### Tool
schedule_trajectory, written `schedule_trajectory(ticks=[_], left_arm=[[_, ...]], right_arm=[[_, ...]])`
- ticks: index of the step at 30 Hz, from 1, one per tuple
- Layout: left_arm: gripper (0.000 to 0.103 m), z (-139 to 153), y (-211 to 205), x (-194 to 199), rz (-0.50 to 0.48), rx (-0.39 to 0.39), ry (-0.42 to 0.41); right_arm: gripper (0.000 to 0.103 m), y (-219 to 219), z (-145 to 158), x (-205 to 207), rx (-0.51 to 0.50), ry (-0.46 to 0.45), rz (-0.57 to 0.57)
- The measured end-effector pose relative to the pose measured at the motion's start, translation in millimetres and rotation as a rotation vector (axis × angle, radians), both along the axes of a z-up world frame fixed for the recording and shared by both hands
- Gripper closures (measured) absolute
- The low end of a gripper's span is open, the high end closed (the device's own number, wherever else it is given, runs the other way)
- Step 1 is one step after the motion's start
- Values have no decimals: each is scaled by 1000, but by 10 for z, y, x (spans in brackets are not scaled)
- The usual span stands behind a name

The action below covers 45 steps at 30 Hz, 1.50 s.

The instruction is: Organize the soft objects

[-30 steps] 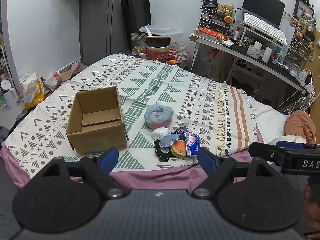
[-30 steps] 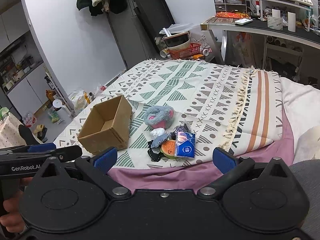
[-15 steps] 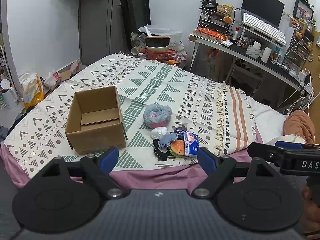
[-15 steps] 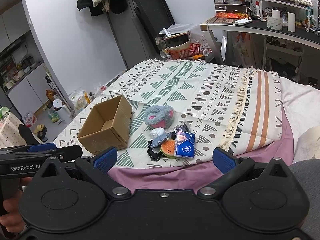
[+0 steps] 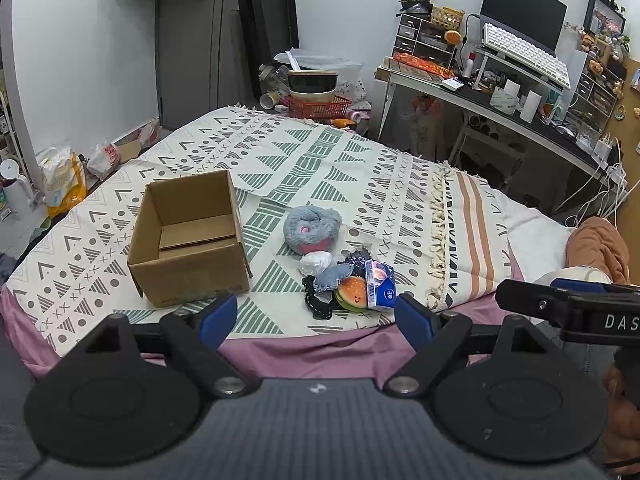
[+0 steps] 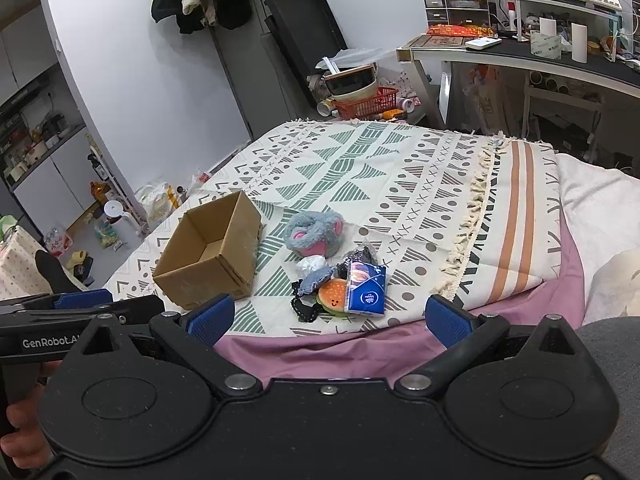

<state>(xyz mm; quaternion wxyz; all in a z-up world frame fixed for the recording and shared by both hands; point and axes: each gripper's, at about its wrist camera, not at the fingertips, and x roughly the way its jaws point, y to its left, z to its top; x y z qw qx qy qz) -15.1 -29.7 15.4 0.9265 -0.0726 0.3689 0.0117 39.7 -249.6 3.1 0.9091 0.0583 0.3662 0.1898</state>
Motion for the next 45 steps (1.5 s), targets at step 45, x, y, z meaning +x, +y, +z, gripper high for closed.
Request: schedule_trajectory(ticks=[45], left_arm=[[26, -515, 77, 734, 25, -94, 11]], right_arm=[[0, -128, -480, 742, 34, 78, -37]])
